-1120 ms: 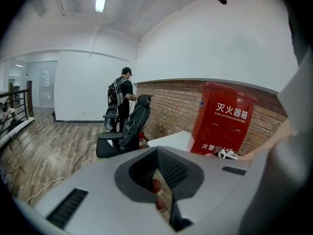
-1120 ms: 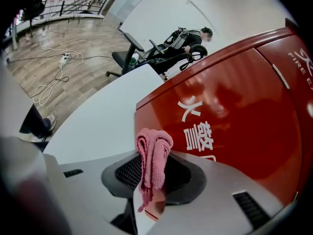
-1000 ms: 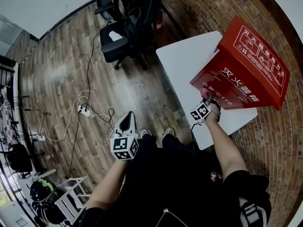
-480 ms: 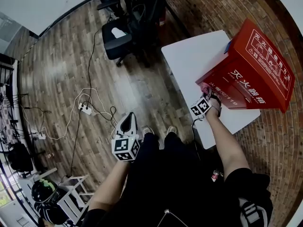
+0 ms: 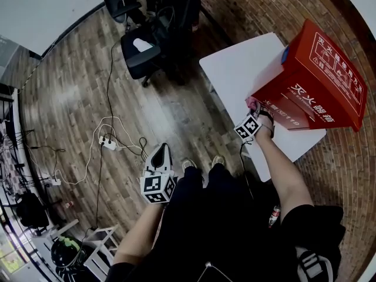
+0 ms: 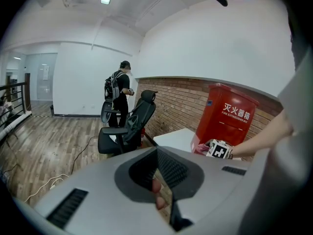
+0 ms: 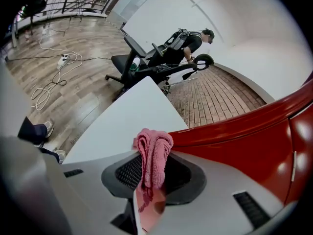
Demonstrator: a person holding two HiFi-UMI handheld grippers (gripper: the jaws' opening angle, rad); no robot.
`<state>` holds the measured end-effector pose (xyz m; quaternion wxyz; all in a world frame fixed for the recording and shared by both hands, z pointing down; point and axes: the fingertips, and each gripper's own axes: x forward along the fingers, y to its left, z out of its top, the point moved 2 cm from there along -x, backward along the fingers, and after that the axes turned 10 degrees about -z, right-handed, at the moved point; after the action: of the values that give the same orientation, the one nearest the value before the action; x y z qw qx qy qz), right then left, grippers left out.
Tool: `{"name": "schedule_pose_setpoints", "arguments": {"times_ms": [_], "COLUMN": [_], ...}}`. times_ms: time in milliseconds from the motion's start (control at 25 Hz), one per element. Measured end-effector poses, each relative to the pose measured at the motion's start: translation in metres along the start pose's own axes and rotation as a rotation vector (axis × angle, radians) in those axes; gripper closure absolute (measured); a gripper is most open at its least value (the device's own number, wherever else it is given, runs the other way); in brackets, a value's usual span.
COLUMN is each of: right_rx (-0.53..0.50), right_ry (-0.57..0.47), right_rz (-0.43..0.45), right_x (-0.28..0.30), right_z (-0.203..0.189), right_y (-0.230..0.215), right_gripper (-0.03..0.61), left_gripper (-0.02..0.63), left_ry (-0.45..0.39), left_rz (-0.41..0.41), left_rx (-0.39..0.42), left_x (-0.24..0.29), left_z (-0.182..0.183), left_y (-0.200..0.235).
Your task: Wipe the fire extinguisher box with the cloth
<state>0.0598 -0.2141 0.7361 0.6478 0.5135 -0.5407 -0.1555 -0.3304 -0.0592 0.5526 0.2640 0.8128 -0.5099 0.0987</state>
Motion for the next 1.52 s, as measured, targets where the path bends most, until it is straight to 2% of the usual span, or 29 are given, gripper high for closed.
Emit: {"name": "schedule_pose_setpoints", "arguments": {"times_ms": [280, 440, 640, 1040, 1520], "right_rx": [0.006, 0.016, 0.037, 0.027, 0.105], "right_ry": [0.018, 0.034, 0.064, 0.040, -0.025], "right_rz": [0.001, 0.009, 0.044, 0.102, 0.090], "right_x": [0.007, 0.016, 0.027, 0.044, 0.037], "right_z": [0.008, 0.009, 0.004, 0.002, -0.012], "right_y": [0.007, 0.020, 0.038, 0.062, 0.055], "right_gripper": [0.465, 0.465, 0.465, 0.465, 0.465], "left_gripper": [0.586, 0.586, 0.586, 0.586, 0.586], "left_ry": [0.050, 0.077, 0.091, 0.068, 0.029], "left_rz": [-0.054, -0.058, -0.035, 0.061, 0.139], "left_rx": [0.031, 0.041, 0.028, 0.011, 0.006], "left_x": [0.002, 0.002, -0.001, -0.006, -0.020], "left_z": [-0.009, -0.019, -0.024, -0.025, -0.027], "left_y": [0.015, 0.027, 0.032, 0.018, -0.016]}}
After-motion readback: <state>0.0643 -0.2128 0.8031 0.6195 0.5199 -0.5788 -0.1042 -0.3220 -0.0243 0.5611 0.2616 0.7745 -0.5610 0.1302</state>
